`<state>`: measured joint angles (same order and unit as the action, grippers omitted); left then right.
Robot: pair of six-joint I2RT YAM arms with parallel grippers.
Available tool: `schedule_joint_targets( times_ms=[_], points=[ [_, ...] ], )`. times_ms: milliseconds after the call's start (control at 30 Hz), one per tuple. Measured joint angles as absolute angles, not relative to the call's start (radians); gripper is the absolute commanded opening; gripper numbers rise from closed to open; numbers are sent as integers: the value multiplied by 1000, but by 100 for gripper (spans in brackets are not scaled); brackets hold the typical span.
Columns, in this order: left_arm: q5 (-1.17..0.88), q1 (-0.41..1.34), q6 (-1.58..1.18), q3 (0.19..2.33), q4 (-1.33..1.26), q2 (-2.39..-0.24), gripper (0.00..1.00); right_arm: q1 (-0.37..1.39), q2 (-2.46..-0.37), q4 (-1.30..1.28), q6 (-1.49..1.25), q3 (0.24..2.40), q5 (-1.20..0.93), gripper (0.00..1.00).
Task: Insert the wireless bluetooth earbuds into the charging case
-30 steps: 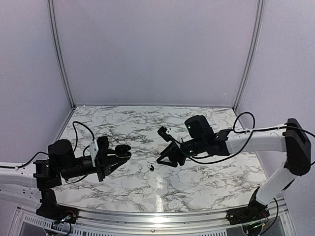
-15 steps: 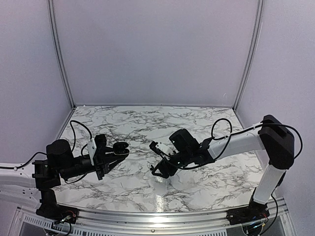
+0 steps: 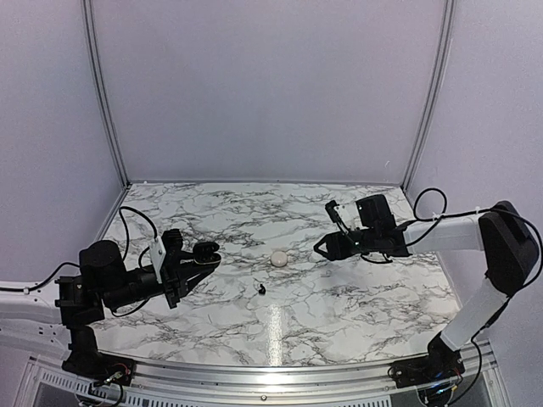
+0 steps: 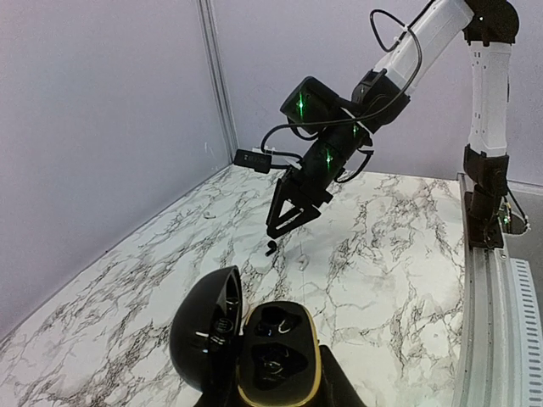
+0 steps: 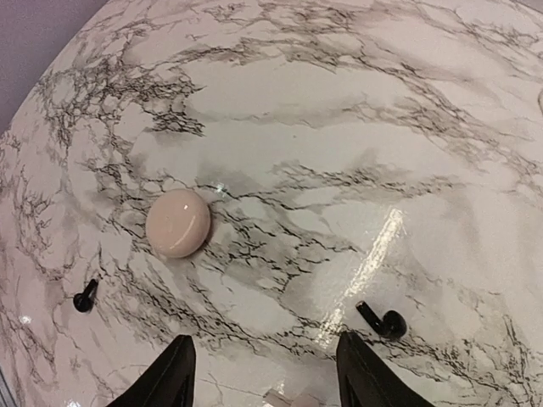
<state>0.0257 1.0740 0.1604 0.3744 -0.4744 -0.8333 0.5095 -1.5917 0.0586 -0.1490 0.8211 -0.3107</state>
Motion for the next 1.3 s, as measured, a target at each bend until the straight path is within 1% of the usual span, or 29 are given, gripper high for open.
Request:
schedule_joint_targets(
  times_ms=[167,267,500,667,1033,1300],
  points=[
    [31,1074,160,374,-474,-830,0,453,-1622,52,-155,799,-286,50],
    [35,1074,160,374,-474,-830,0,434,-1641,51,-153,799,-266,48],
    [37,1074,160,374,-474,-830,0,427,-1712,43,-139,807,-207,41],
    [39,1074,161,374,-474,-830,0,427,-1751,44,-133,826,-181,40],
    [39,1074,161,374,-474,-830,0,407,-1798,60,-130,869,-174,27],
    [40,1074,162,374,-474,-835,0,402,-1830,99,-130,886,-187,22]
  ],
)
